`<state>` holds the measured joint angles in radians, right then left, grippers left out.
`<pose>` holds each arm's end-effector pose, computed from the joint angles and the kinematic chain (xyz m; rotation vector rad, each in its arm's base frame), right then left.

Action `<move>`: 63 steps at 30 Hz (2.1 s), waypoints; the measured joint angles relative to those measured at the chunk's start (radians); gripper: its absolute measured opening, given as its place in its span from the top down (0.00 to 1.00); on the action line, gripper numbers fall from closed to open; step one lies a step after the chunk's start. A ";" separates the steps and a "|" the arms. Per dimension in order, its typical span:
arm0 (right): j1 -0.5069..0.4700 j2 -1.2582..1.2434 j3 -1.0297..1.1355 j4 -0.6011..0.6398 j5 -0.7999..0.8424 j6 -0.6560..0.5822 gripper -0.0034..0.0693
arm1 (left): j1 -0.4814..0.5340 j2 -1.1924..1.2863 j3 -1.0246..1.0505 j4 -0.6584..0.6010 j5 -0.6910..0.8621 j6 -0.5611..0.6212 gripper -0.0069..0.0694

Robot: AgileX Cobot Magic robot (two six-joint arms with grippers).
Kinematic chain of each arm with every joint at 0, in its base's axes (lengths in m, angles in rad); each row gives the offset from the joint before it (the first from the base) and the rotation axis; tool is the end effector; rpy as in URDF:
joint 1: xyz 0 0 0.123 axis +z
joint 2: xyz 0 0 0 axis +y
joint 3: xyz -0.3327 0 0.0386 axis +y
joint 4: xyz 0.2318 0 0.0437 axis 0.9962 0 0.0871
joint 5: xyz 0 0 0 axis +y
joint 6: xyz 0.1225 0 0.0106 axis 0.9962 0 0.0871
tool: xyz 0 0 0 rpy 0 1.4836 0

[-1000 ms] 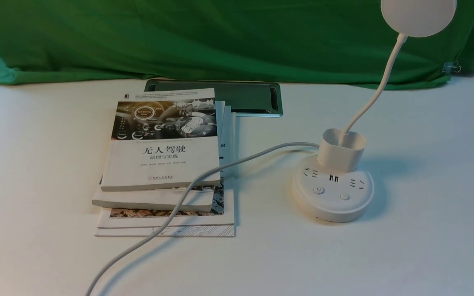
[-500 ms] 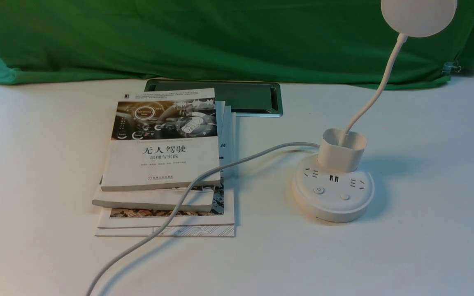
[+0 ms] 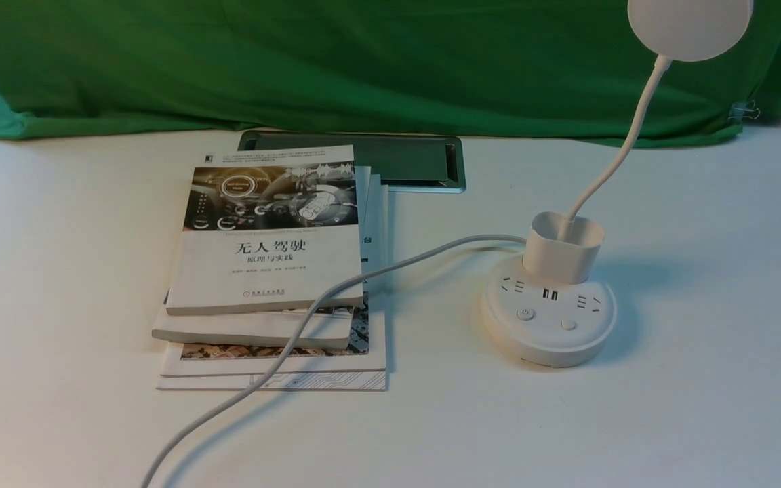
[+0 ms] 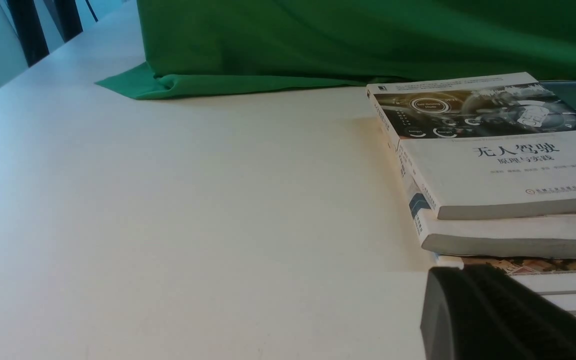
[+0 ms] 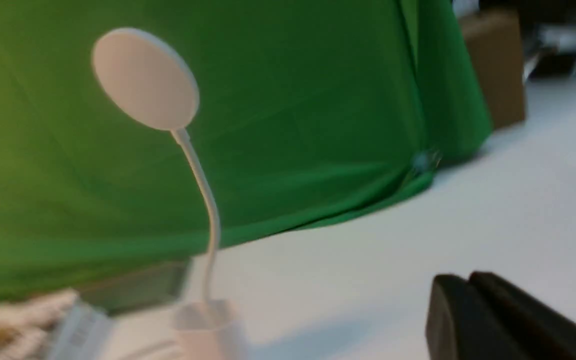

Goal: Turn on the desk lamp on the white desktop with your hand.
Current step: 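Press the button on the base of the white desk lamp with the right gripper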

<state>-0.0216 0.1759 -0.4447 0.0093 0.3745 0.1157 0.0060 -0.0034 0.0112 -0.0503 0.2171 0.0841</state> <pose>0.0140 0.0001 0.3205 0.1133 1.5859 0.0829 0.0211 -0.0012 0.1854 0.0328 1.7080 0.0212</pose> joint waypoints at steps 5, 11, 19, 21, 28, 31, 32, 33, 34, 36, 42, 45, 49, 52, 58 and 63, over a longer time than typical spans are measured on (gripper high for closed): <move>0.006 0.272 -0.319 0.002 0.271 -0.411 0.92 | 0.000 0.000 0.000 0.000 -0.001 0.000 0.88; 0.169 0.553 -0.557 0.010 0.556 -0.526 0.92 | 0.000 0.000 0.000 0.000 -0.001 0.000 0.88; 0.450 0.904 -0.715 0.013 0.733 -0.538 0.92 | 0.000 0.000 0.000 0.000 -0.001 0.000 0.88; 0.484 0.988 -0.741 0.017 0.734 -0.537 0.92 | 0.000 0.000 0.000 0.000 -0.002 0.000 0.88; 0.500 1.243 -0.761 0.020 0.597 -0.498 0.92 | 0.000 0.000 0.000 0.000 -0.002 0.000 0.88; 0.500 1.320 -0.761 0.020 0.542 -0.468 0.92 | 0.000 0.000 0.000 0.000 -0.002 0.000 0.88; 0.500 1.333 -0.761 0.020 0.533 -0.463 0.92 | 0.000 0.000 0.000 0.000 -0.002 0.000 0.88; 0.500 1.366 -0.761 0.020 0.514 -0.453 0.92 | 0.000 0.000 0.000 0.000 -0.002 0.000 0.88; 0.500 1.369 -0.761 0.020 0.510 -0.452 0.92 | 0.000 0.000 0.000 0.000 -0.002 0.000 0.88; 0.500 1.407 -0.761 0.020 0.485 -0.437 0.92 | 0.000 0.000 0.000 0.000 -0.002 0.000 0.88; 0.500 1.436 -0.735 0.020 0.389 -0.374 0.91 | 0.000 0.000 0.000 0.000 -0.002 0.000 0.88; 0.500 1.436 -0.682 0.020 0.309 -0.345 0.91 | 0.000 0.000 0.000 0.000 -0.002 0.000 0.88; 0.500 1.445 -0.614 0.020 0.205 -0.325 0.91 | 0.000 0.000 0.000 0.000 -0.002 0.000 0.88; 0.501 1.453 -0.600 0.020 0.170 -0.323 0.91 | 0.000 0.000 0.000 0.000 -0.002 0.000 0.88; 0.501 1.484 -0.595 0.015 0.087 -0.323 0.91 | 0.000 0.000 0.000 0.000 -0.002 0.000 0.88; 0.501 1.535 -0.595 -0.001 0.059 -0.322 0.91 | 0.000 0.000 0.000 0.000 -0.002 0.000 0.88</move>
<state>0.4791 1.7105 -1.0402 0.0084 0.4331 -0.2060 0.0060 -0.0034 0.0112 -0.0503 0.2153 0.0841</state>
